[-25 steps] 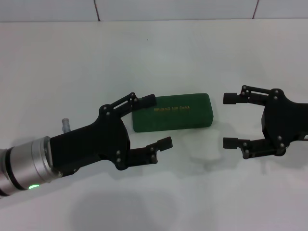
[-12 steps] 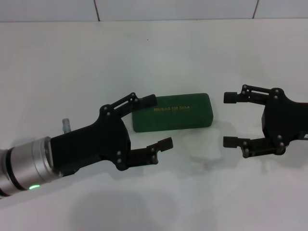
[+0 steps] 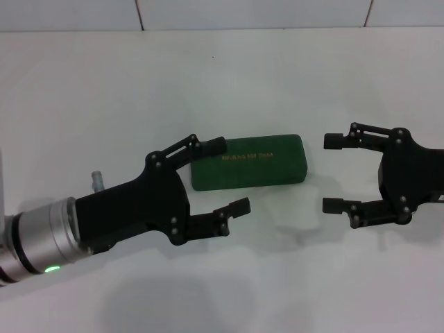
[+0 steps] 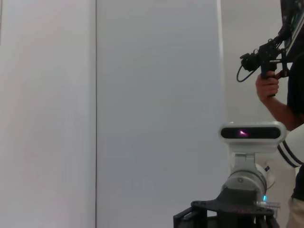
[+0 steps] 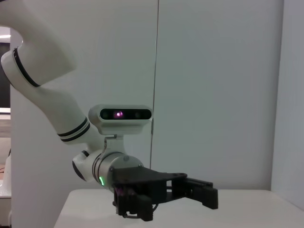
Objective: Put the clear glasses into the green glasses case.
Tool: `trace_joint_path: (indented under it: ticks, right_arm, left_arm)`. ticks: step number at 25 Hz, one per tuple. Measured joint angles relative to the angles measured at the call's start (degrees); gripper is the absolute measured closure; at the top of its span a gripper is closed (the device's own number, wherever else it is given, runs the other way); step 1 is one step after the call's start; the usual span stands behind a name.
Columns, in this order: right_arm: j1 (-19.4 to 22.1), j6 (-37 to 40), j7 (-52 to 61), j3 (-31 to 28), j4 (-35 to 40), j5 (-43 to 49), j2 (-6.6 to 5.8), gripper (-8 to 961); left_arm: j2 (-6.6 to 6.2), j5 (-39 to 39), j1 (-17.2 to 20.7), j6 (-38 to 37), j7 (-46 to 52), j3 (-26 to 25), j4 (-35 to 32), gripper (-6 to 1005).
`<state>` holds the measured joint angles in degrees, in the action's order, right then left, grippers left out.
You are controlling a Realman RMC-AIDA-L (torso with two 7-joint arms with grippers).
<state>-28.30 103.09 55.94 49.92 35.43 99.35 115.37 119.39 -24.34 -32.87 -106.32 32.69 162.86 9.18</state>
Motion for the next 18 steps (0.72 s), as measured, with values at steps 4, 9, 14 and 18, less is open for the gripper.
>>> trace_joint_path:
  ticks: [4,9,14,18]
  right_arm:
    - [0.0,0.0,0.0,0.0,0.0,0.0,-0.06,74]
    - [0.0,-0.1,-0.2,0.0,0.2,0.1,-0.07,74]
    - [-0.1,-0.6,-1.5,0.0,0.2,0.1,-0.03,74]
    - [-0.4,-0.9,-1.5,0.0,0.1,0.1,0.01,74]
  left_arm:
    - [0.04,0.0,-0.1,0.2,0.0,0.0,-0.2,111]
    - [0.14,-0.2,0.0,0.2,0.0,0.0,-0.4,111]
    - [0.15,-0.4,0.3,0.2,0.0,0.0,-0.4,111]
    - [0.14,-0.5,0.4,0.3,-0.4,0.0,-0.2,111]
